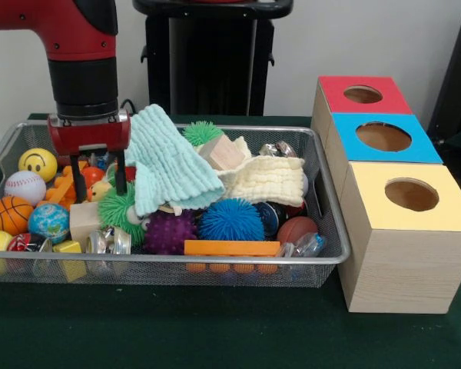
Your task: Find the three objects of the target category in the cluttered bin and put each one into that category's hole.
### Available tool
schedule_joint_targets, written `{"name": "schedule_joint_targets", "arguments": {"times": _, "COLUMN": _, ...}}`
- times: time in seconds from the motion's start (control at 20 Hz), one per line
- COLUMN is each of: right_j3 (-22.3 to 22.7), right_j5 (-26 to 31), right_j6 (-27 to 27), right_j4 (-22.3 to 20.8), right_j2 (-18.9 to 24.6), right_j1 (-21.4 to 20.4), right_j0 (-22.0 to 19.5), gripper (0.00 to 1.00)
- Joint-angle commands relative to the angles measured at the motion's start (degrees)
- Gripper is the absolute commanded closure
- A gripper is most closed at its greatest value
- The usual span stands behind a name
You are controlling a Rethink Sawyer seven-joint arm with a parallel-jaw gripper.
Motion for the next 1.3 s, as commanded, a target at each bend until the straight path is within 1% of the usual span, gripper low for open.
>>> {"name": "schedule_joint_targets", "arguments": {"times": 0.05, "right_j3": -5.25, "right_j5": 0.46, "right_j6": -14.13, "right_j4": -1.18, "right_j2": 1.48, "right_j1": 6.2, "right_j0": -1.41, "gripper": 0.0}}
{"name": "schedule_joint_targets", "arguments": {"times": 0.25, "right_j3": -4.45, "right_j5": 2.52, "right_j6": -15.49, "right_j4": -0.07, "right_j2": 1.42, "right_j1": 6.07, "right_j0": -2.44, "gripper": 0.0}}
{"name": "schedule_joint_targets", "arguments": {"times": 0.45, "right_j3": -5.56, "right_j5": 5.57, "right_j6": -18.6, "right_j4": 1.2, "right_j2": 1.43, "right_j1": 8.7, "right_j0": -3.49, "gripper": 0.0}}
{"name": "schedule_joint_targets", "arguments": {"times": 0.65, "right_j3": -5.0, "right_j5": 7.97, "right_j6": -20.23, "right_j4": 2.75, "right_j2": 1.85, "right_j1": 7.74, "right_j0": -4.14, "gripper": 0.0}}
{"name": "schedule_joint_targets", "arguments": {"times": 1.0, "right_j3": -4.6, "right_j5": 10.66, "right_j6": -21.14, "right_j4": 4.63, "right_j2": 2.42, "right_j1": 6.11, "right_j0": -4.32, "gripper": 0.0}}
{"name": "schedule_joint_targets", "arguments": {"times": 1.3, "right_j3": -4.85, "right_j5": 11.33, "right_j6": -20.14, "right_j4": 4.56, "right_j2": 2.0, "right_j1": 6.25, "right_j0": -3.56, "gripper": 0.0}}
